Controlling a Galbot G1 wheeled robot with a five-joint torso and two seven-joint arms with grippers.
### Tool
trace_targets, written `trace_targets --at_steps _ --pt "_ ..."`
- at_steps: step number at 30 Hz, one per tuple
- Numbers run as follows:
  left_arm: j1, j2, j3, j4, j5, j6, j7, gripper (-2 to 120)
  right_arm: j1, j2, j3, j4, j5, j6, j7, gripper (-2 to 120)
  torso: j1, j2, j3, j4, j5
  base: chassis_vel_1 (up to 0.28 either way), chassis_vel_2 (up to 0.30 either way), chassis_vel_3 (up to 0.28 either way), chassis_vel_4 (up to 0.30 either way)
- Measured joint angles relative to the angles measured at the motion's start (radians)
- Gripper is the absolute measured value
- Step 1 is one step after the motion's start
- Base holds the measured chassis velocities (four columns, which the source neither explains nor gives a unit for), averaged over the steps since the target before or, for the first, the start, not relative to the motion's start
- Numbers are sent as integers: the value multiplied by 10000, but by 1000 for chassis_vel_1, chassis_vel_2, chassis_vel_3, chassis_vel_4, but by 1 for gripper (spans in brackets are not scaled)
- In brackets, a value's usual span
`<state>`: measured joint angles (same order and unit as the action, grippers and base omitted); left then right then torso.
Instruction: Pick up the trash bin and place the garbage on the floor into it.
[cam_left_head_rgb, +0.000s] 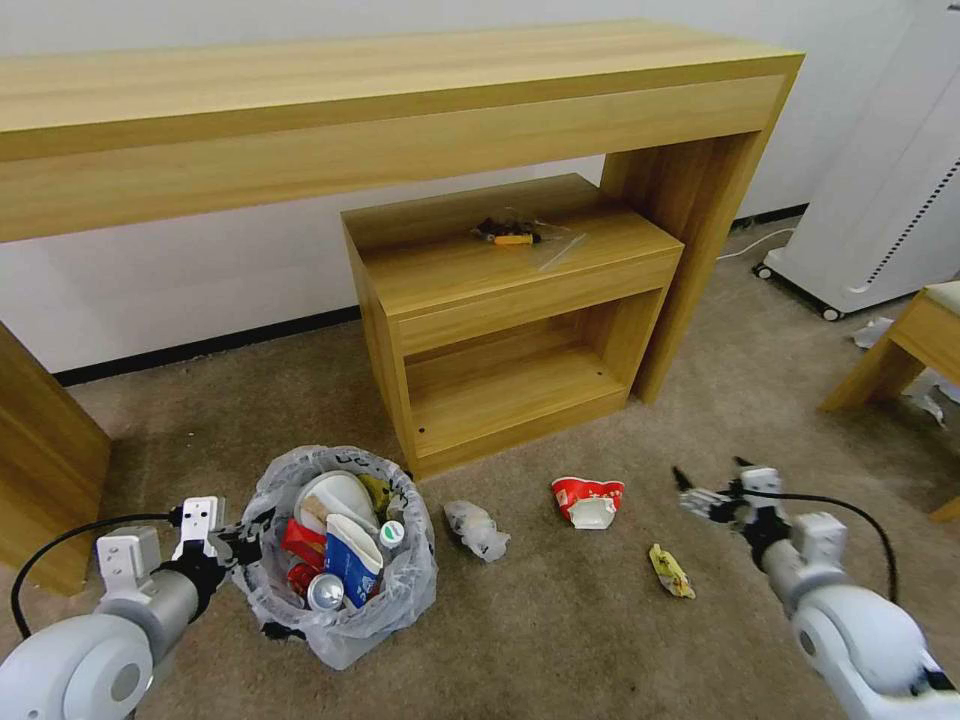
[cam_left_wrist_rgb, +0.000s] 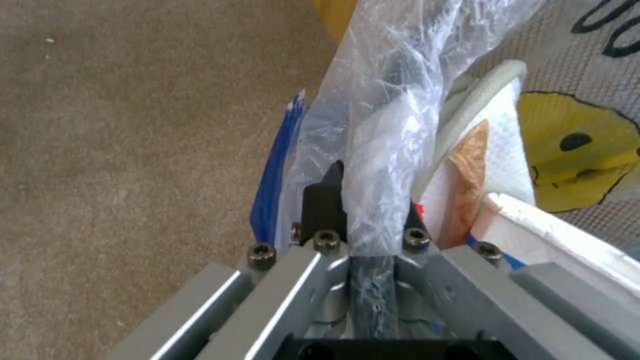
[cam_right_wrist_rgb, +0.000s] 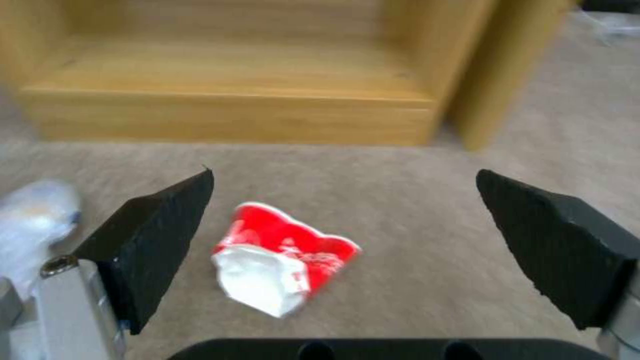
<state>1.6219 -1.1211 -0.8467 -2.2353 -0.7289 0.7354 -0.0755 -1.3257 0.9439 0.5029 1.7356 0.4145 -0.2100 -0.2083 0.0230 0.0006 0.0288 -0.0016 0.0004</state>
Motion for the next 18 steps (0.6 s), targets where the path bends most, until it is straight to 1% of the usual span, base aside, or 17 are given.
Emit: trace_targets --at_steps 1,3,4,5,6,7,8,9,11,12,13,14,15,16,17,18 --pt "-1 -19 -6 -41 3 0 -38 0 536 -189 -625 -561 52 -2 -521 100 -2 0 -2 -4 -9 0 0 0 0" --pt "22 -52 -37 -108 2 0 -84 0 1324 -366 -1558 -1237 186 -54 -1049 100 -1 0 0 -4 6 0 0 0 0" --pt "44 -70 -52 -152 5 0 -114 0 1713 -396 -1976 -1512 208 -75 -1249 100 -1 0 0 -1 5 0 0 0 0" --pt "44 -70 -52 -152 5 0 -114 0 1713 -396 -1976 -1512 208 -75 -1249 100 -1 0 0 -1 5 0 0 0 0" --pt "80 -100 -69 -216 7 0 -145 0 2251 -405 -2649 -1878 232 -170 -1479 100 -1 -1 0 -2 -9 0 0 0 0" --pt "104 -124 -75 -277 6 0 -155 0 2670 -379 -3253 -2129 292 -270 -1583 100 -1 -1 0 -1 -3 0 0 0 0" --pt "110 -142 -76 -313 4 0 -166 0 2963 -339 -3698 -2295 377 -316 -1630 100 -1 -1 0 -1 2 0 0 0 0" --pt "110 -142 -76 -313 4 0 -166 0 2963 -339 -3698 -2295 377 -316 -1630 100 -1 -1 0 -1 2 0 0 0 0" --pt "79 -196 -74 -333 3 -1 -200 0 3655 -143 -4790 -2693 637 -574 -1738 100 -1 -1 0 -2 -4 0 0 0 0" --pt "67 -203 -70 -333 2 -1 -211 0 3800 -91 -5034 -2788 693 -621 -1753 100 -1 -1 0 -2 -1 0 0 0 0" --pt "41 -220 -59 -327 5 -1 -275 0 4174 28 -5669 -3060 813 -685 -1788 100 -1 -1 0 -1 -3 0 0 0 0" --pt "41 -220 -59 -327 5 -1 -275 0 4174 28 -5669 -3060 813 -685 -1788 100 -1 -1 0 -1 -3 0 0 0 0" --pt "23 -227 -53 -316 5 -1 -284 0 4456 142 -6102 -3312 823 -712 -1789 100 -1 -1 0 -4 -5 0 0 0 0" --pt "16 -230 -49 -306 4 -1 -284 0 4584 207 -6269 -3438 811 -712 -1793 100 -1 -1 0 -4 -5 0 0 0 0" --pt "-1 -238 -41 -283 2 -1 -285 0 5042 474 -6778 -3938 756 -642 -1825 100 -1 -1 1 -5 -3 0 0 0 0" --pt "-1 -238 -41 -283 2 -1 -285 0 5042 474 -6778 -3938 756 -642 -1825 100 -1 -1 1 -5 -3 0 0 0 0"
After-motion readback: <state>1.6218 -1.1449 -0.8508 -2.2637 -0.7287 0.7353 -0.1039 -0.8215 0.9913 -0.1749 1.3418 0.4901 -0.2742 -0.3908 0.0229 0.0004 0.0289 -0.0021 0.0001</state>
